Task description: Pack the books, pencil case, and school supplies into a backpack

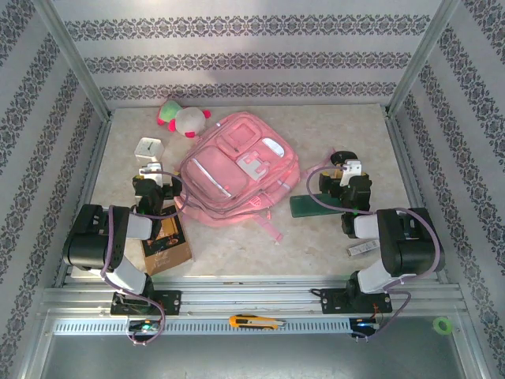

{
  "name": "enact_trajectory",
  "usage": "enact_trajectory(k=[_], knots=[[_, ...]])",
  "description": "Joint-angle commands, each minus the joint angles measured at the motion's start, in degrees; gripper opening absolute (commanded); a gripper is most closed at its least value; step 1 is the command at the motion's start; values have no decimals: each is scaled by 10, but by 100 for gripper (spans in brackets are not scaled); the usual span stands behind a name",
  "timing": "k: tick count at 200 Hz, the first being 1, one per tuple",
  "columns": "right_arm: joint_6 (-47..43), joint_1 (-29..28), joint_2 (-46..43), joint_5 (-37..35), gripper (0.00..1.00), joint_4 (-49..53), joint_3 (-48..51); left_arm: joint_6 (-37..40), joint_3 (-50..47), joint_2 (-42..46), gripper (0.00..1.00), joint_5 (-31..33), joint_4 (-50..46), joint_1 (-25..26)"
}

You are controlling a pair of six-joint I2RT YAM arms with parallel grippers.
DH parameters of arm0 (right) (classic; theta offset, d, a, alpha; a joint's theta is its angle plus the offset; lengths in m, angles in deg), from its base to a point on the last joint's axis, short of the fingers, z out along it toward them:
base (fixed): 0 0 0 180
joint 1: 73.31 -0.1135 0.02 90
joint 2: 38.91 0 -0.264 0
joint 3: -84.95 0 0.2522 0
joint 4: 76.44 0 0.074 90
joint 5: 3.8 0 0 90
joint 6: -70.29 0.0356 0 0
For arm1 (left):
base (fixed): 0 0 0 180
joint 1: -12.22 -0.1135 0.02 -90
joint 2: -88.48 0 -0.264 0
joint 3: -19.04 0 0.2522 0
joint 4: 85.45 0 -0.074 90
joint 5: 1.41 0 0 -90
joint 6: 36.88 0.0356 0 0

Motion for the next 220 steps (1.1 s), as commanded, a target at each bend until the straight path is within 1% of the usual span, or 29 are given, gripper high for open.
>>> enact_trajectory(k=[1, 150, 165, 175, 182, 190, 199, 205, 212, 220], knots=[[2, -3, -7, 8, 98, -16, -10, 10, 9, 0, 99, -8, -15, -1], [9, 2, -7, 11, 98, -13, -12, 11, 8, 1, 99, -9, -14, -1], [18, 5, -26, -2, 98, 5, -19, 16, 8, 14, 99, -26, -21, 0], [19, 6, -75, 2, 98, 84, -40, 24, 21, 49, 99, -42, -71, 0], [34, 6, -116, -2, 98, 185, -67, 26, 40, 86, 99, -45, -135, 1], [73, 6, -156, -22, 98, 312, -117, 18, 72, 130, 99, -55, -225, 1], [101, 7, -185, -29, 98, 444, -175, -5, 114, 174, 96, -75, -325, 1], [102, 7, -196, -20, 98, 509, -215, -21, 141, 196, 92, -100, -381, 3], [96, 7, -204, 5, 98, 588, -255, -36, 173, 213, 88, -124, -439, 6], [96, 4, -207, 33, 98, 653, -297, -57, 209, 224, 86, -129, -504, 15]])
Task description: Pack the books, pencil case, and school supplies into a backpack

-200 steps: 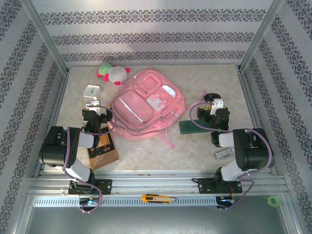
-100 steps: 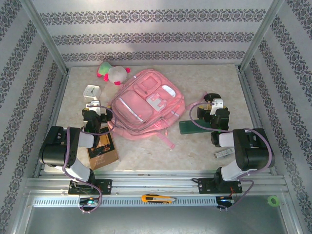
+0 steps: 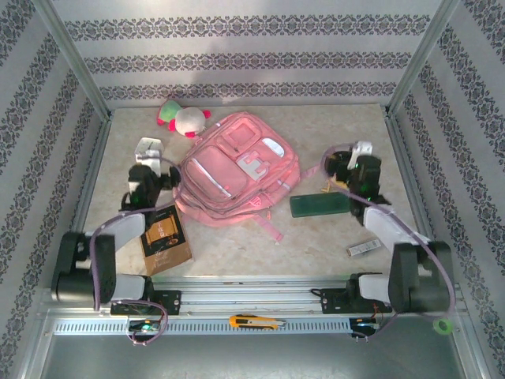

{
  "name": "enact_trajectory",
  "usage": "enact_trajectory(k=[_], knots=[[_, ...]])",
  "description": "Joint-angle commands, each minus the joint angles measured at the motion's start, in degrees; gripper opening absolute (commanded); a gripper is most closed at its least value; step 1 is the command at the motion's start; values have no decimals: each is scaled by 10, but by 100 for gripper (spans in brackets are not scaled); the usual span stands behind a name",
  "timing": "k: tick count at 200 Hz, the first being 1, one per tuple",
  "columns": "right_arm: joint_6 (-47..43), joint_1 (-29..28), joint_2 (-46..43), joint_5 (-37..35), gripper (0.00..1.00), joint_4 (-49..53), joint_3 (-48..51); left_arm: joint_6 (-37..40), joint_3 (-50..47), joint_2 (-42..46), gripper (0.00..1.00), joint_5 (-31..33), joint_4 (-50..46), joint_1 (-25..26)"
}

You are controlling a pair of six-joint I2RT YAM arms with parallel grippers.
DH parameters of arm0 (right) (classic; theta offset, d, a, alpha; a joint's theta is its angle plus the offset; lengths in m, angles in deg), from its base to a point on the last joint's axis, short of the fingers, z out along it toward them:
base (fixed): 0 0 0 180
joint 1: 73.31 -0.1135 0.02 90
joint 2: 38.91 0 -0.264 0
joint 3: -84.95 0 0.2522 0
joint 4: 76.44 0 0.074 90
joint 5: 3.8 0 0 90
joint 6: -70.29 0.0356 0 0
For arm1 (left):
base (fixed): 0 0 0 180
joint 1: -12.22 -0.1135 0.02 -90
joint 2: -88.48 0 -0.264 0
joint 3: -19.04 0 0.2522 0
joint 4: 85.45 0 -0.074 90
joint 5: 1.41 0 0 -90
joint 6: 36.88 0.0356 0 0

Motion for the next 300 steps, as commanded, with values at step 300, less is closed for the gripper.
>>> enact_trajectory(k=[300], knots=[[292, -165, 150, 234, 89, 270, -152, -266, 43, 104, 61, -148, -452, 242]])
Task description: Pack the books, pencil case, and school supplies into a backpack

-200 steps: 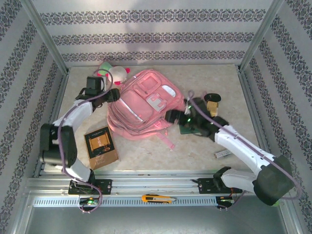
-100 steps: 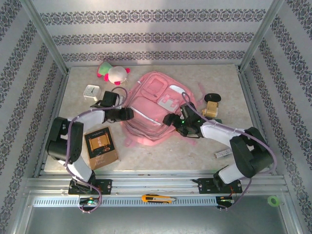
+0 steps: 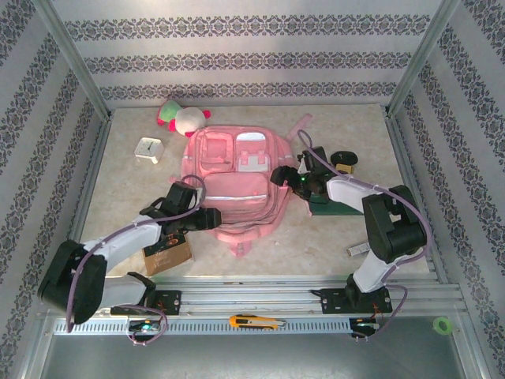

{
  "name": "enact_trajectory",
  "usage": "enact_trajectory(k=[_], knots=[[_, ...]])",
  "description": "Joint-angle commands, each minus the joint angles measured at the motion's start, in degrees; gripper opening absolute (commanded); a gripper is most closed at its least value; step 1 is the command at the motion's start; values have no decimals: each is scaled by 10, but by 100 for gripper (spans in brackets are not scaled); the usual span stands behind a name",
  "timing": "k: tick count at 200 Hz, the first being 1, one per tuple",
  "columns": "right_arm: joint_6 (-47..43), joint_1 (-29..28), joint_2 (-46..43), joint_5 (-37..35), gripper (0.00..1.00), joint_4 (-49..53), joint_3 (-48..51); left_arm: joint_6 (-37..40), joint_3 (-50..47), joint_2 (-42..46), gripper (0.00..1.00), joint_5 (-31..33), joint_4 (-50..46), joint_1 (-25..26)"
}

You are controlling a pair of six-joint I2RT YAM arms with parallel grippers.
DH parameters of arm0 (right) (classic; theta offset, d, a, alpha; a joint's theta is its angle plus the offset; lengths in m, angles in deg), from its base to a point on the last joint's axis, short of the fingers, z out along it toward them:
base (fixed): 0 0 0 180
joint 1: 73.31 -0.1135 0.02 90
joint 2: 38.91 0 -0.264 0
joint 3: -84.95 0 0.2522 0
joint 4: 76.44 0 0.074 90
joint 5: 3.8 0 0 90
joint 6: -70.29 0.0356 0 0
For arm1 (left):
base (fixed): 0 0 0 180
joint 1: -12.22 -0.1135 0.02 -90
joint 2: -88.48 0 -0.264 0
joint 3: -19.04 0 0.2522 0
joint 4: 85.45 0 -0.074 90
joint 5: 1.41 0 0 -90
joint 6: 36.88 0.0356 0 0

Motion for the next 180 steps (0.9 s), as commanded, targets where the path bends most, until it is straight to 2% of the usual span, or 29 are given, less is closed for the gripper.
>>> enact_trajectory(k=[1, 26, 40, 57, 78, 86, 111, 150, 170, 180], knots=[[-50, 4, -94, -19, 89, 75, -5, 34, 33, 57, 61, 42, -47, 8], [-50, -3, -219, -53, 89, 134, 27, 178, 94, 91, 64, 31, -62, 8], [-42, -4, -282, -63, 88, 146, 52, 293, 123, 86, 64, -12, -67, 8], [-31, 1, -345, -56, 88, 152, 84, 459, 149, 66, 64, -100, -82, 10], [-21, 4, -398, -43, 87, 150, 122, 631, 162, 22, 65, -150, -87, 24], [-17, 5, -413, -40, 87, 151, 134, 680, 169, -2, 67, -149, -87, 34], [15, 2, -449, -34, 87, 135, 172, 759, 197, -87, 71, -88, -57, 51], [44, -16, -481, -46, 87, 93, 216, 799, 217, -197, 77, -8, -6, 48], [42, -23, -485, -50, 87, 86, 223, 811, 231, -255, 78, 2, -20, 42], [44, -25, -485, -51, 87, 82, 227, 807, 236, -277, 75, -3, -24, 42]])
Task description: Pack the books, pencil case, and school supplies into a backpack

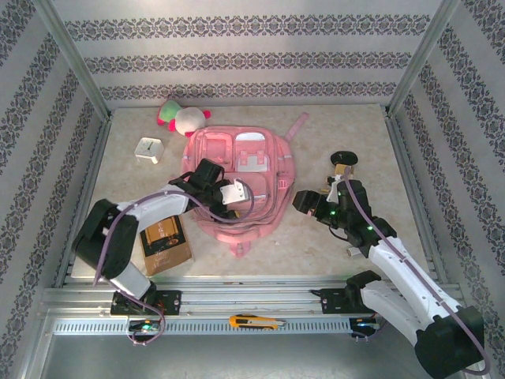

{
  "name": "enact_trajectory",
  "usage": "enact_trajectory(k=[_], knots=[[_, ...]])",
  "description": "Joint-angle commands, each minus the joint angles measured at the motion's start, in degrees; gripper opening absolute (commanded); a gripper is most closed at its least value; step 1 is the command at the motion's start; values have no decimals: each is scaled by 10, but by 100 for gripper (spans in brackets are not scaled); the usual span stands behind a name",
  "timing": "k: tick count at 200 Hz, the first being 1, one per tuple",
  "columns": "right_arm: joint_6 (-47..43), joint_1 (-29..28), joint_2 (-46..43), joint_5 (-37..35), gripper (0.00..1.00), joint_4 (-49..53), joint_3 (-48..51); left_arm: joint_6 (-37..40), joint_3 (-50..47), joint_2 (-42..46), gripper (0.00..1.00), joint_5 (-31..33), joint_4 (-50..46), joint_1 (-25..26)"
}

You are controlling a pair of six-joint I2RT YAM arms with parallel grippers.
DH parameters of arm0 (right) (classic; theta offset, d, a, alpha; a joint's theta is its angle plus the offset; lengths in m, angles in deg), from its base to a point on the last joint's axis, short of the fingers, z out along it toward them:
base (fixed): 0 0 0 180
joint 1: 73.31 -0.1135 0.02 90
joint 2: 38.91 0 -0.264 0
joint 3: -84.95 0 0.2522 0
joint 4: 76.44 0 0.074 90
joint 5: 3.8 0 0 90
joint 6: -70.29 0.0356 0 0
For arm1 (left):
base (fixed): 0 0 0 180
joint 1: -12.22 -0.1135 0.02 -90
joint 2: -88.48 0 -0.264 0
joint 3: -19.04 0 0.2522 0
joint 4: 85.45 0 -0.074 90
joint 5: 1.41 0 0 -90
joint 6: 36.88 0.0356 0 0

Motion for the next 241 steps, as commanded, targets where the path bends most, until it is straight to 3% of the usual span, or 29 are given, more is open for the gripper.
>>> enact_trajectory(k=[1, 8, 21, 46, 115, 131, 163, 241], knots=[[15, -8, -9, -12, 87, -34, 14, 45, 22, -46, 74, 19, 4, -4], [16, -10, -10, -12, 87, -37, 16, 36, 23, -52, 65, 15, 5, -3], [16, -12, -9, -10, 87, -38, 17, 11, 22, -40, 39, 4, 11, -3], [22, -23, -11, -15, 87, -37, 18, -38, 13, 24, 0, -31, 22, -3], [100, -77, 31, 2, 86, -42, -14, -146, 40, 148, 0, -84, -15, -3], [148, -82, 41, 11, 86, -64, -7, -160, 44, 157, 0, -90, -12, -4], [262, -90, 41, 33, 86, -226, 45, -179, 50, 156, 0, -114, -3, -4], [313, -98, 105, 23, 80, -258, 43, -200, 42, 162, 0, -121, 19, -4]])
